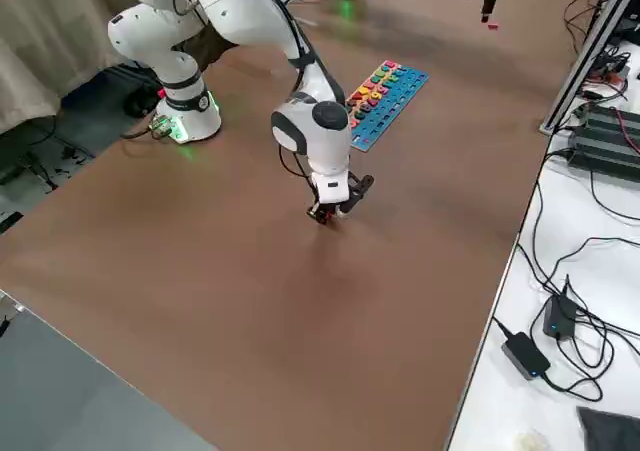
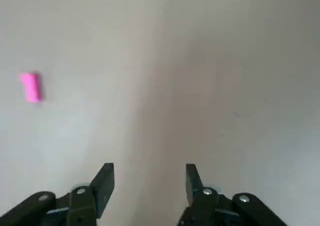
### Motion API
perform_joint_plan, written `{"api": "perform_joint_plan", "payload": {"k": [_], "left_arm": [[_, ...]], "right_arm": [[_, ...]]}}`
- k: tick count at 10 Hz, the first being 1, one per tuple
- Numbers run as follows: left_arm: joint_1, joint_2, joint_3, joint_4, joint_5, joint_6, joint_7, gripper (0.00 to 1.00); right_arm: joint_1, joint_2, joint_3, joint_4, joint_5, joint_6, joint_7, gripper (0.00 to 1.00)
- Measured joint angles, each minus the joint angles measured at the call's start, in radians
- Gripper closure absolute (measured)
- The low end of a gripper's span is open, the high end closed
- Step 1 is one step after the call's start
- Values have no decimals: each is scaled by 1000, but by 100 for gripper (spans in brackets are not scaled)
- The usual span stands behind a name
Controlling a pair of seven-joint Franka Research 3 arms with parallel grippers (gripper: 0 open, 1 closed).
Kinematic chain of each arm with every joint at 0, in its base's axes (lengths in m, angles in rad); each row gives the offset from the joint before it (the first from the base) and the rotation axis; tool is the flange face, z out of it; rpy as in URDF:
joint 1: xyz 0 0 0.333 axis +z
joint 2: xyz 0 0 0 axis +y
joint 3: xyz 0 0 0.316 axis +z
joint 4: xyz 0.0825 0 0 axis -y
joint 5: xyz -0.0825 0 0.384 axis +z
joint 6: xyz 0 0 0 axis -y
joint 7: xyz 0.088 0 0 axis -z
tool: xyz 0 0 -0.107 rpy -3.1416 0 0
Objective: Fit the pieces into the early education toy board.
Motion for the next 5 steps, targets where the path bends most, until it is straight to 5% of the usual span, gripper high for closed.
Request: {"api": "perform_joint_plan", "payload": {"k": [5], "left_arm": [[185, 63, -1, 3, 13, 3, 101, 30]], "right_arm": [[-1, 0, 1, 0, 0, -1, 0, 59]]}}
